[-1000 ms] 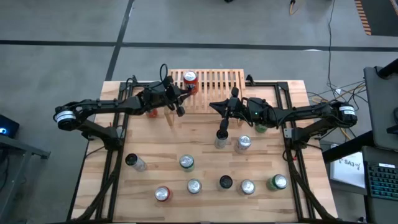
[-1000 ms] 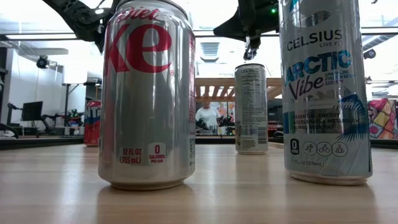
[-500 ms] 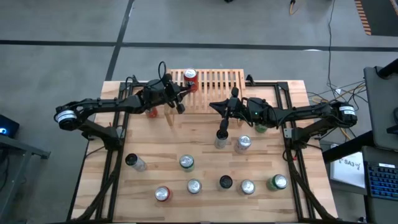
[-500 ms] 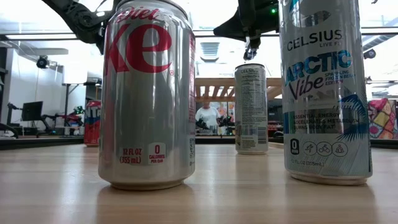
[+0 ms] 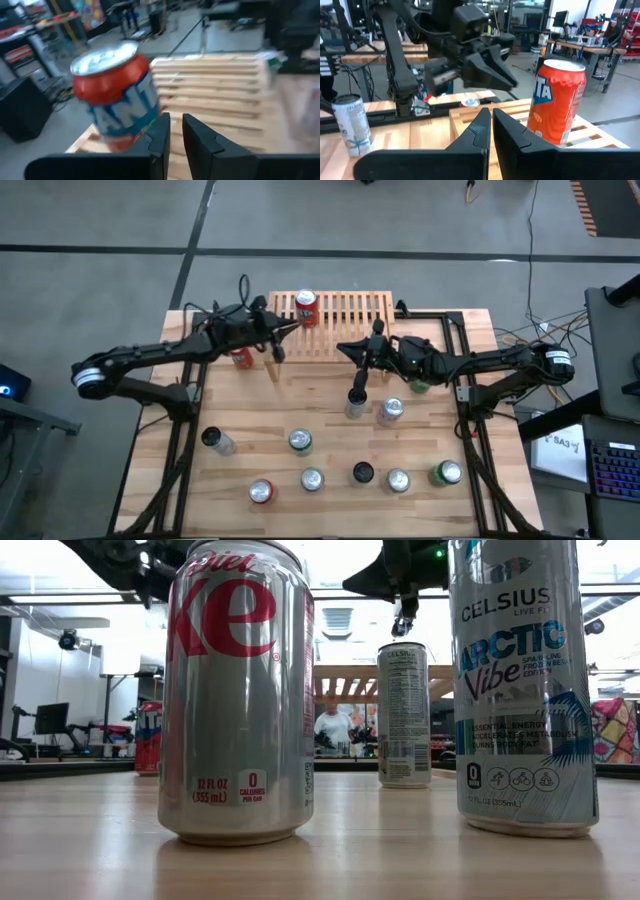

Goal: Place canned beverage on shelf
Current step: Put the middle red soda can on the shelf

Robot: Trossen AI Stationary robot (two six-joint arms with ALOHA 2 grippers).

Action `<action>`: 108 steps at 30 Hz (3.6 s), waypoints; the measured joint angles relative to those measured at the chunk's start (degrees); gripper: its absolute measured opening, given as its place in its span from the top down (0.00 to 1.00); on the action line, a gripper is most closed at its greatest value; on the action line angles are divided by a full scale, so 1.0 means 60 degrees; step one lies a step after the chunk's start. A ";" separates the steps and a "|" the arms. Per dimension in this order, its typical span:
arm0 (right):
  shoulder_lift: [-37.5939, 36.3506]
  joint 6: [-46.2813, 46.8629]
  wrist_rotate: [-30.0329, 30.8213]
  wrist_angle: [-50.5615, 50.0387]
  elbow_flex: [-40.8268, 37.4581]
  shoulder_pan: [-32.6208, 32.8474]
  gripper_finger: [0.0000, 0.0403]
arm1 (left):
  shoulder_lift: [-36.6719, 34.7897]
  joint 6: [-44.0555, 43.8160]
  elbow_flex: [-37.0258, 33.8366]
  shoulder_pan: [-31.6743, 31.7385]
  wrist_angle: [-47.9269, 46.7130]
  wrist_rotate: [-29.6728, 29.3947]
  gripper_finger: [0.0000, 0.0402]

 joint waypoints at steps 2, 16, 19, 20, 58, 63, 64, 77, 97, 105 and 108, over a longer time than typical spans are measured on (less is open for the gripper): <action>0.0000 0.0000 -0.0011 0.0154 0.0000 0.0000 0.98 | -0.0492 -0.0006 -0.0093 0.0000 -0.0261 0.0431 0.91; 0.1212 -0.0680 -0.0516 0.0320 0.1354 0.0000 0.98 | -0.3776 -0.0247 -0.0823 -0.0015 -0.0946 0.1731 0.91; 0.1754 -0.0732 -0.0525 -0.0354 0.2215 0.0000 0.98 | -0.4355 -0.0284 -0.1015 -0.0004 -0.1073 0.1718 0.91; 0.1941 -0.0735 -0.0525 -0.0592 0.2531 0.0000 0.98 | -0.4549 -0.0277 -0.1109 -0.0004 -0.1067 0.1722 0.91; 0.3946 0.0244 0.1480 -0.6031 0.6561 -0.0313 0.98 | -0.5963 -0.0271 -0.2821 -0.0011 -0.0886 0.2210 0.91; 0.4115 0.0359 0.1486 -0.6051 0.6550 -0.0708 0.98 | -0.5904 -0.0246 -0.2732 -0.0004 -0.0963 0.2210 0.91; 0.4155 0.0386 0.1483 -0.6041 0.6550 -0.0765 0.98 | -0.5904 -0.0184 -0.2732 -0.0004 -0.0981 0.2210 0.91; 0.4320 0.0490 0.1450 -0.5931 0.6546 -0.1121 0.98 | -0.5925 0.0331 -0.2732 -0.0004 -0.0995 0.2191 0.91; 0.4320 0.0330 0.1449 -0.5762 0.6546 -0.1501 0.98 | -0.5911 0.0317 -0.2728 -0.0004 -0.1019 0.2173 0.91; 0.4331 0.0773 0.0191 -0.5751 0.6546 -0.1469 0.98 | -0.5911 0.0259 -0.2728 -0.0004 -0.1070 0.2173 0.91; 0.4384 0.0558 0.0225 -0.5717 0.6546 -0.1432 0.98 | -0.5911 0.0255 -0.2728 -0.0004 -0.1077 0.2173 0.91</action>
